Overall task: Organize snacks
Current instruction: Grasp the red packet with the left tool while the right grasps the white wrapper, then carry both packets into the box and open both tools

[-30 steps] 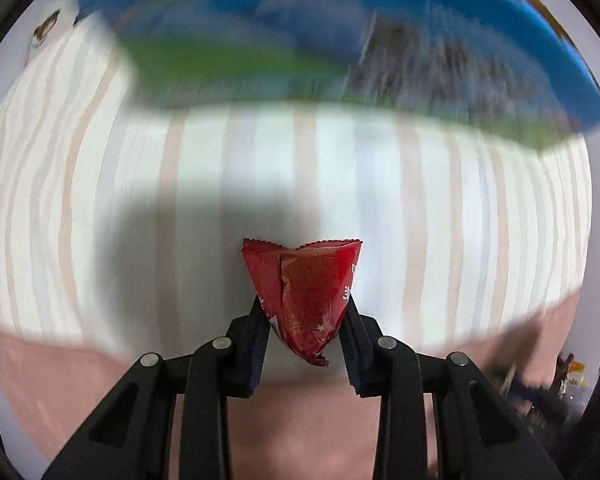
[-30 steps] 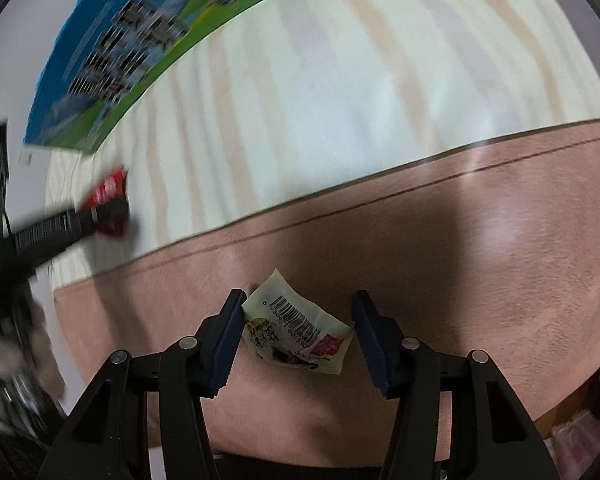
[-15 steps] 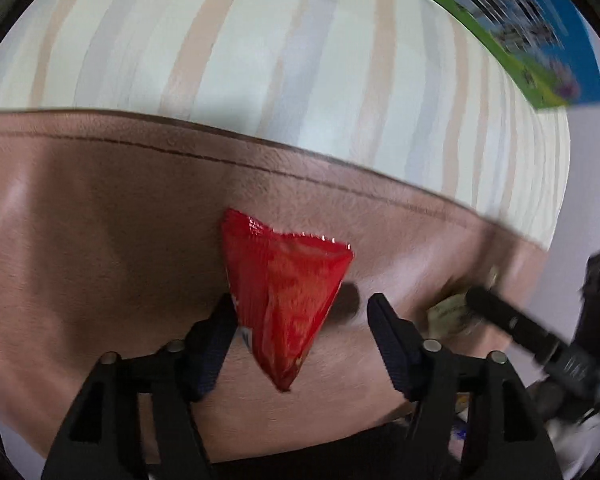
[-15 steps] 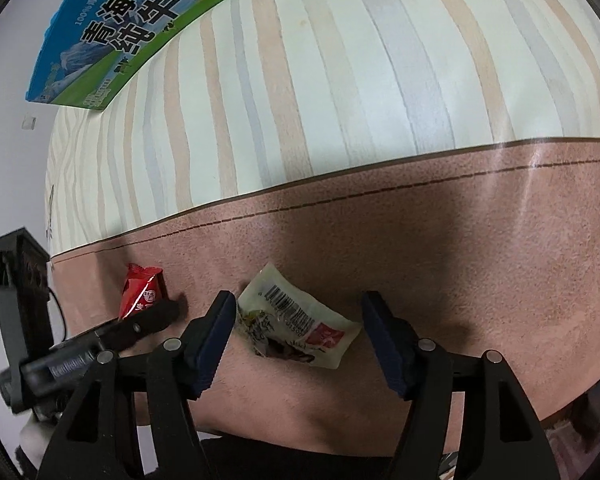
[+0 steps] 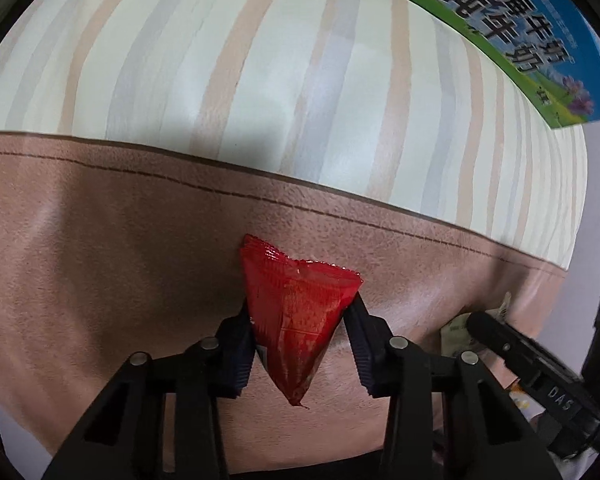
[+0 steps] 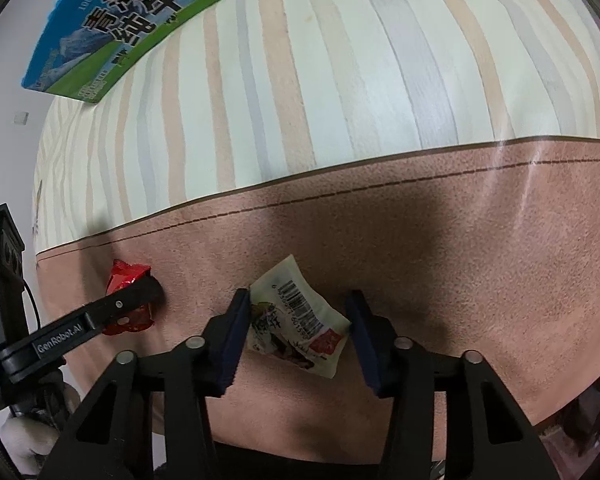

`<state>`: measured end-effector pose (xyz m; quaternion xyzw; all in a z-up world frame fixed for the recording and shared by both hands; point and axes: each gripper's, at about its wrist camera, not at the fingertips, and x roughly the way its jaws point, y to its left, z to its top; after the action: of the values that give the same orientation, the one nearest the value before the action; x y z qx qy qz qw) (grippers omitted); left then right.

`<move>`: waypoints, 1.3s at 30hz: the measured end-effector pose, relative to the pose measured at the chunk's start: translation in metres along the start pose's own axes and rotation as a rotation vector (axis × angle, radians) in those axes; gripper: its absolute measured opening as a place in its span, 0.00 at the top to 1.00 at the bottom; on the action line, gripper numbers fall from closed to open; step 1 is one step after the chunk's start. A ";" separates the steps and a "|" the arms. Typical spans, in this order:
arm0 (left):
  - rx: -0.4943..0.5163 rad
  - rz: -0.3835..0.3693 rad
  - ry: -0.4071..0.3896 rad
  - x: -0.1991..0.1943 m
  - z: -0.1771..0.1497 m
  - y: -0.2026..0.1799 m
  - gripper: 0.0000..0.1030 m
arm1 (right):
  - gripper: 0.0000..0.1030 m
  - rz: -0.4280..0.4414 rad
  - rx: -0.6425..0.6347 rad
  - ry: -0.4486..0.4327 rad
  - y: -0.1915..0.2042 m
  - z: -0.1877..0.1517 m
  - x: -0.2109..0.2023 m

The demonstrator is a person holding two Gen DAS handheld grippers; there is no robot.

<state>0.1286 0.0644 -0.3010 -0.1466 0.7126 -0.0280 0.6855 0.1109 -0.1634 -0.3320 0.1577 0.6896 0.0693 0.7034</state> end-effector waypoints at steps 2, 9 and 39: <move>0.027 0.017 -0.011 -0.001 -0.005 -0.015 0.63 | 0.54 0.008 -0.001 -0.004 0.003 -0.001 -0.002; 0.091 -0.012 -0.066 -0.033 0.000 -0.064 0.63 | 0.55 0.085 -0.011 -0.035 0.004 -0.001 -0.034; 0.292 0.056 -0.121 -0.129 0.306 -0.161 0.63 | 0.55 -0.107 -0.197 -0.221 0.090 0.321 -0.162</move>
<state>0.4597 -0.0082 -0.1553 -0.0271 0.6621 -0.1031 0.7418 0.4340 -0.1700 -0.1505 0.0576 0.6051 0.0813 0.7899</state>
